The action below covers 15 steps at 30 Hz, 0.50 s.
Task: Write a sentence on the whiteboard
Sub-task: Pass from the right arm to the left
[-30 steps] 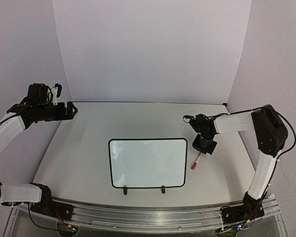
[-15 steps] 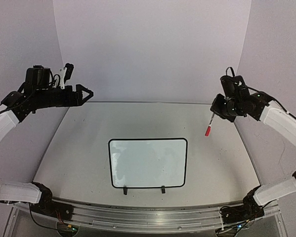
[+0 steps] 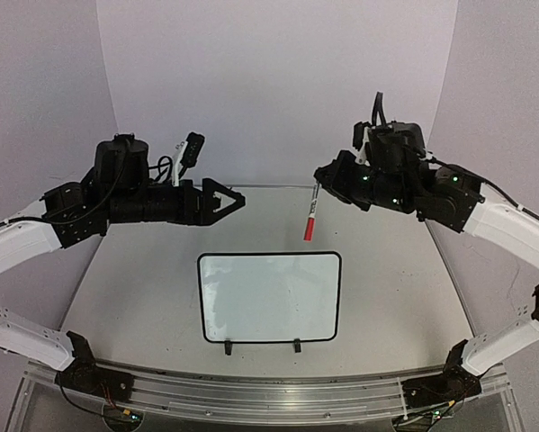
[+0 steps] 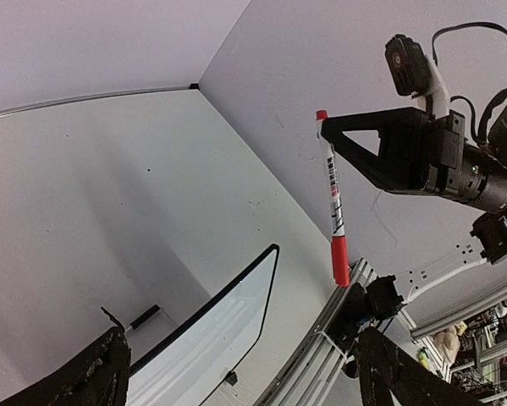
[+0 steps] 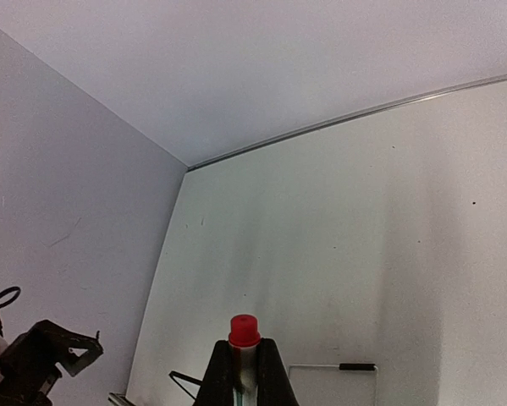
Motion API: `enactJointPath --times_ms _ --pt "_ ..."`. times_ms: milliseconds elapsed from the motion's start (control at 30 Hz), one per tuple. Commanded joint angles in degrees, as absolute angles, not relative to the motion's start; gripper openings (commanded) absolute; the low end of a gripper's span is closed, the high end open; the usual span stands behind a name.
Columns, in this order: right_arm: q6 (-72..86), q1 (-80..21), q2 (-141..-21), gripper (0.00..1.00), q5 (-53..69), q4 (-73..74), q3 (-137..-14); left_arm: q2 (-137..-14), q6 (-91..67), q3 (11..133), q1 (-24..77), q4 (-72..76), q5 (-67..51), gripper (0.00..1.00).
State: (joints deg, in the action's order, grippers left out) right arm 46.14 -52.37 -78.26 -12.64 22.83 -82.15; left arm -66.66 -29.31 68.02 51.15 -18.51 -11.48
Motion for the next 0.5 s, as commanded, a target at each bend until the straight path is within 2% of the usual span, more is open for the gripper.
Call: enactJointPath --times_ms 0,200,300,333,467 --pt "48.8 -55.28 -80.07 0.0 -17.45 12.36 -84.08 -68.76 -33.96 66.72 55.73 -6.32 -11.6 0.93" --pt "50.33 -57.69 -81.54 0.0 -19.7 6.98 -83.65 -71.9 -37.75 65.0 57.38 -0.15 -14.67 0.94" --pt "50.52 -58.34 -82.07 0.0 -19.95 5.72 -83.96 -73.62 -39.18 64.97 57.79 2.58 -16.32 0.92" --pt "50.52 -58.53 -82.31 0.0 -19.96 5.44 -84.14 -74.04 -39.57 64.96 57.89 3.16 -16.53 0.9" --pt "50.68 -58.91 -82.71 0.0 -20.08 4.92 -84.29 -75.54 -40.21 65.66 58.01 4.14 -17.76 0.72"
